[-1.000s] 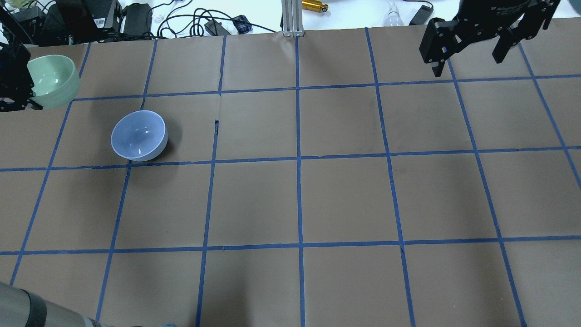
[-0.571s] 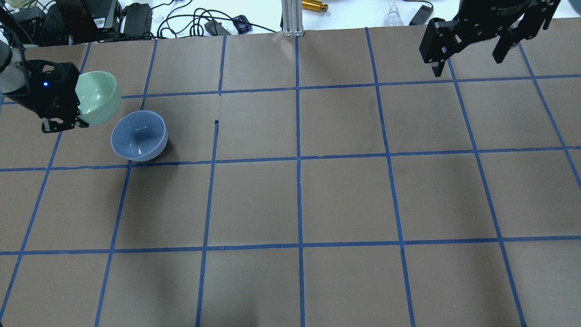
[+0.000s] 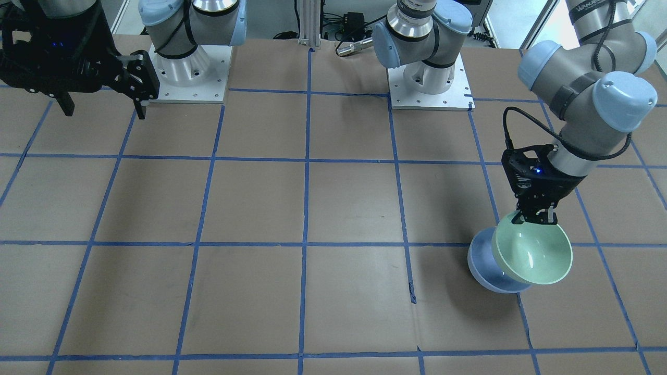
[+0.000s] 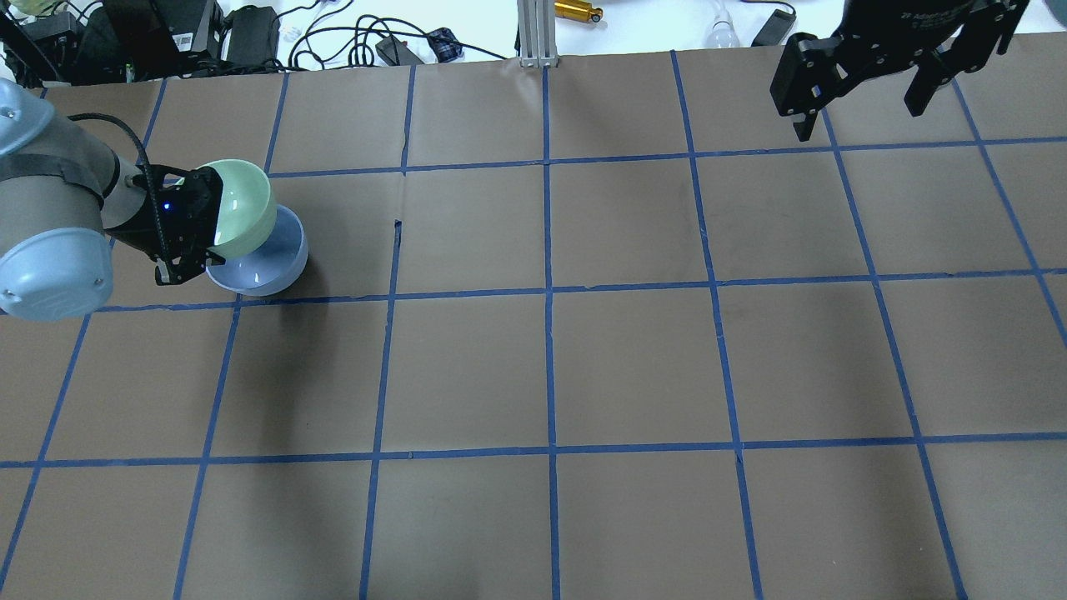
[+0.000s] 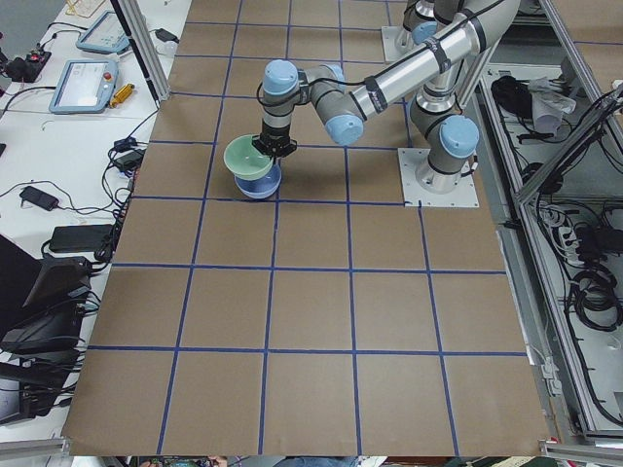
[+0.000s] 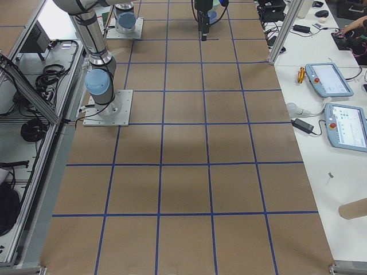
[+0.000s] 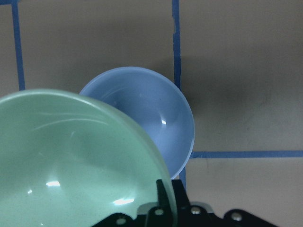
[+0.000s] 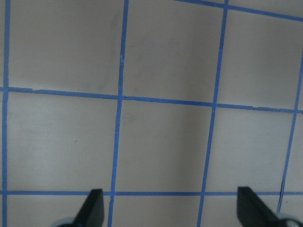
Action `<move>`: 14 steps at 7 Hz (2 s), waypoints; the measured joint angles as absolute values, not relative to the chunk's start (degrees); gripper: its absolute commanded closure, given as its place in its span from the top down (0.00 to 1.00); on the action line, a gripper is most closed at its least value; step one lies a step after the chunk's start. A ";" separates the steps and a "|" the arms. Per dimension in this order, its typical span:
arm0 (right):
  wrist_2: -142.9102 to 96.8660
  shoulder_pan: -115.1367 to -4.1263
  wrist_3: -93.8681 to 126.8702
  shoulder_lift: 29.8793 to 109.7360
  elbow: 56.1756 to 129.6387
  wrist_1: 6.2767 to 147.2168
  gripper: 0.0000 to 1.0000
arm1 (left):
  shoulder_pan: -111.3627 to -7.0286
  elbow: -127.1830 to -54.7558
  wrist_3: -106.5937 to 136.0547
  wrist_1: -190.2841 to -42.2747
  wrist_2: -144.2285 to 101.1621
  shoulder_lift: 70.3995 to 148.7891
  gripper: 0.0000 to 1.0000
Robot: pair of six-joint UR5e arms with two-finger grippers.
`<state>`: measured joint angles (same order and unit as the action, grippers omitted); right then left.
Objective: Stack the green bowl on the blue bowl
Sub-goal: 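Lower the mint-green bowl into the light blue bowl and open the left gripper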
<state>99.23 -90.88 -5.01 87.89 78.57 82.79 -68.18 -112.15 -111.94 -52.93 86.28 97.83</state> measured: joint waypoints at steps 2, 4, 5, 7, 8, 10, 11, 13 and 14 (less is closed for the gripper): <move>99.23 -90.88 -5.01 87.89 78.57 82.79 1.00 | -68.13 -113.23 -111.70 -51.87 86.23 98.61 0.52; 99.23 -90.88 -5.01 87.89 78.58 82.79 1.00 | -68.12 -113.41 -111.50 -51.72 86.22 98.97 0.93; 99.23 -90.88 -5.01 87.89 78.58 82.79 1.00 | -68.12 -113.31 -111.23 -51.69 86.24 98.99 0.93; 99.23 -90.88 -5.01 87.89 78.57 82.79 1.00 | -68.12 -112.96 -110.39 -51.72 86.41 98.58 0.93; 99.23 -90.88 -5.01 87.89 78.57 82.80 1.00 | -68.12 -112.79 -109.29 -51.92 86.48 98.13 0.93; 99.23 -90.88 -5.01 87.89 78.58 82.79 1.00 | -68.53 -112.51 -102.19 -53.03 86.43 96.48 0.93; 99.23 -90.88 -5.01 87.89 78.57 82.79 1.00 | -69.61 -111.72 -95.91 -54.94 86.26 95.16 0.93; 99.23 -90.88 -5.01 87.89 78.57 82.79 1.00 | -74.73 -105.87 -78.34 -64.38 86.08 93.03 0.93; 99.23 -90.88 -5.01 87.89 78.57 82.79 1.00 | -77.24 -102.16 -68.50 -70.01 86.21 92.49 0.96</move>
